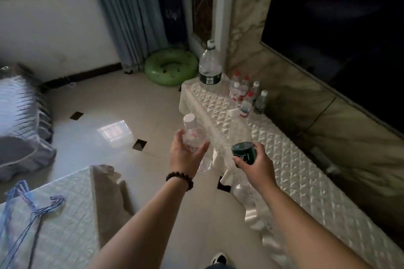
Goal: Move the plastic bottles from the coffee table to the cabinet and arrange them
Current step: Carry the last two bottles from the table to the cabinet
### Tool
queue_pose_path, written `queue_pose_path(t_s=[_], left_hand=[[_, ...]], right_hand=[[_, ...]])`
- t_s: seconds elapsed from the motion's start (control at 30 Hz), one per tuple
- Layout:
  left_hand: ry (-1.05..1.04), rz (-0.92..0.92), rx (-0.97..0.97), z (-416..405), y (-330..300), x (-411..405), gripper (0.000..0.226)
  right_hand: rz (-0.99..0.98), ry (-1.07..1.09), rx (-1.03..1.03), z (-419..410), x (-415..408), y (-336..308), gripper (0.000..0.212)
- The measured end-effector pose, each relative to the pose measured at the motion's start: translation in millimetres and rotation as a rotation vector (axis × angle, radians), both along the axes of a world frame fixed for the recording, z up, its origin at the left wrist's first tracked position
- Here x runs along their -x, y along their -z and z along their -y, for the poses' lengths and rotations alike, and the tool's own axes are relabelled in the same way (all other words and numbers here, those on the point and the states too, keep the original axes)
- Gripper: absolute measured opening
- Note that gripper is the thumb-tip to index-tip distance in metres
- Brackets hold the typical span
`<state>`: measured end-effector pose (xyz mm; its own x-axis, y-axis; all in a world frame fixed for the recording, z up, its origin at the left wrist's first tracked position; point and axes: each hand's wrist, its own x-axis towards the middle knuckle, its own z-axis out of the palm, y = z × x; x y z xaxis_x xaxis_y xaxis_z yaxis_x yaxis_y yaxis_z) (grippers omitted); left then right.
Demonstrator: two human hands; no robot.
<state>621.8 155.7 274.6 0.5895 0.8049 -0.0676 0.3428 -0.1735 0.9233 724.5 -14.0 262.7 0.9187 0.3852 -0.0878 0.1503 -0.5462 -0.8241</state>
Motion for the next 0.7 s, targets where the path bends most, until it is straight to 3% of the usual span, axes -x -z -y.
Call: queue_pose_path(t_s=[0.4,0.7], left_hand=[[0.272,-0.095,-0.044,15.5,13.4,-161.5,0.073],[0.466,-0.189,-0.052,-23.5,54.3,-275.1,0.071]], right_hand=[[-0.123,0.298,-0.011,42.2,-110.1,16.5,0.066],[-0.197,0.500,0.010,17.1,-176.8,50.6,0.067]])
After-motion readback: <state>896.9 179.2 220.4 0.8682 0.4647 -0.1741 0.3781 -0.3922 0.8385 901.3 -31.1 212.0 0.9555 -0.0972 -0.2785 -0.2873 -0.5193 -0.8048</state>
